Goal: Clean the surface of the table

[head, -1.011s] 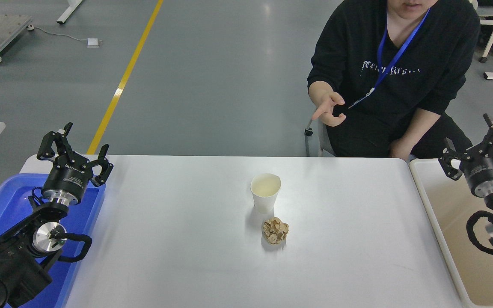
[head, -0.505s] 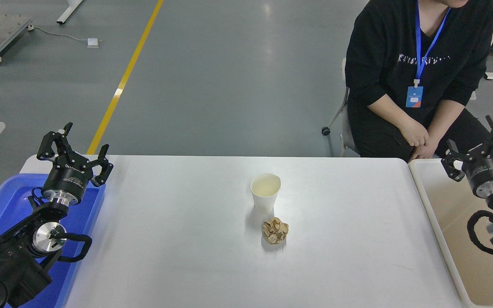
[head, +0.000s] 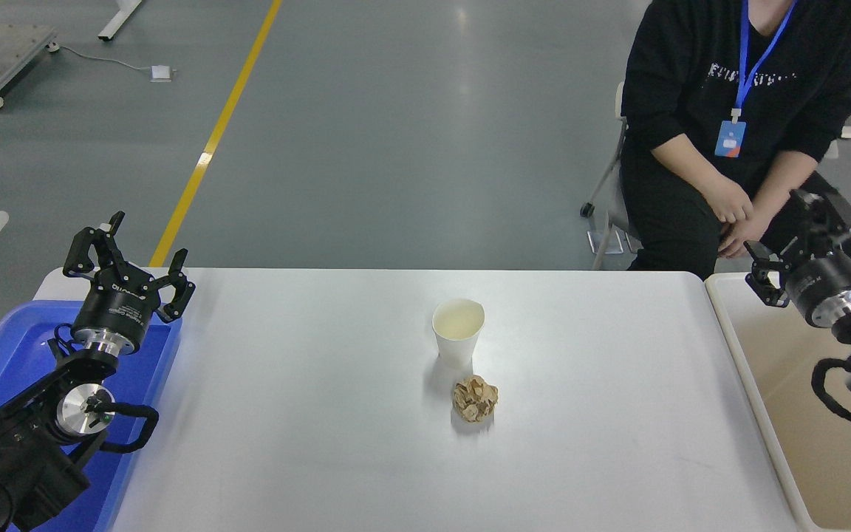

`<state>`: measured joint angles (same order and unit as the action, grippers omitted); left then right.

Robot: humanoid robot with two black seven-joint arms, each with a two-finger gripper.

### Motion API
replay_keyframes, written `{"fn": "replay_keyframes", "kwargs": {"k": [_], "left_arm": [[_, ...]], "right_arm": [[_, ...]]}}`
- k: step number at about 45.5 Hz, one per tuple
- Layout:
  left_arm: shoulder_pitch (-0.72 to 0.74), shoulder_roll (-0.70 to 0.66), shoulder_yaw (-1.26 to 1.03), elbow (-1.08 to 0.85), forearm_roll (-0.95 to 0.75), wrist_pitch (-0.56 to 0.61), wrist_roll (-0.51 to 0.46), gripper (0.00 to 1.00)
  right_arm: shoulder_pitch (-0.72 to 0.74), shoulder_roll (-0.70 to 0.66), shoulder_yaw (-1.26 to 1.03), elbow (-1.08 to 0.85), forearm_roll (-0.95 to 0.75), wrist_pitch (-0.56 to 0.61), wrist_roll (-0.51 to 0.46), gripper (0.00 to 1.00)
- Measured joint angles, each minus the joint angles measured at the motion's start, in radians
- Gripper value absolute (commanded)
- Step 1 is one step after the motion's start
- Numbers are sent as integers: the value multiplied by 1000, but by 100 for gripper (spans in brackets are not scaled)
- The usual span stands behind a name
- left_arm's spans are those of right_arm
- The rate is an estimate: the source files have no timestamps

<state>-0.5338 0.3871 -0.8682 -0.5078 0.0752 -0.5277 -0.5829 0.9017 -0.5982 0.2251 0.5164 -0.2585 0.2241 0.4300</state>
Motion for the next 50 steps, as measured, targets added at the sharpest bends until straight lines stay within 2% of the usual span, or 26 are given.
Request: {"fn": "replay_keyframes", "kwargs": {"k": [18, 40, 50], "left_arm": [[0, 0, 0, 0, 0, 0, 0, 100], [0, 0, 0, 0, 0, 0, 0, 100], [0, 0, 0, 0, 0, 0, 0, 100]], "right_arm": [[305, 5, -434, 16, -139, 8, 0, 99], [482, 238, -620, 45, -586, 9, 8, 99], [531, 354, -781, 67, -702, 3, 10, 99]]}}
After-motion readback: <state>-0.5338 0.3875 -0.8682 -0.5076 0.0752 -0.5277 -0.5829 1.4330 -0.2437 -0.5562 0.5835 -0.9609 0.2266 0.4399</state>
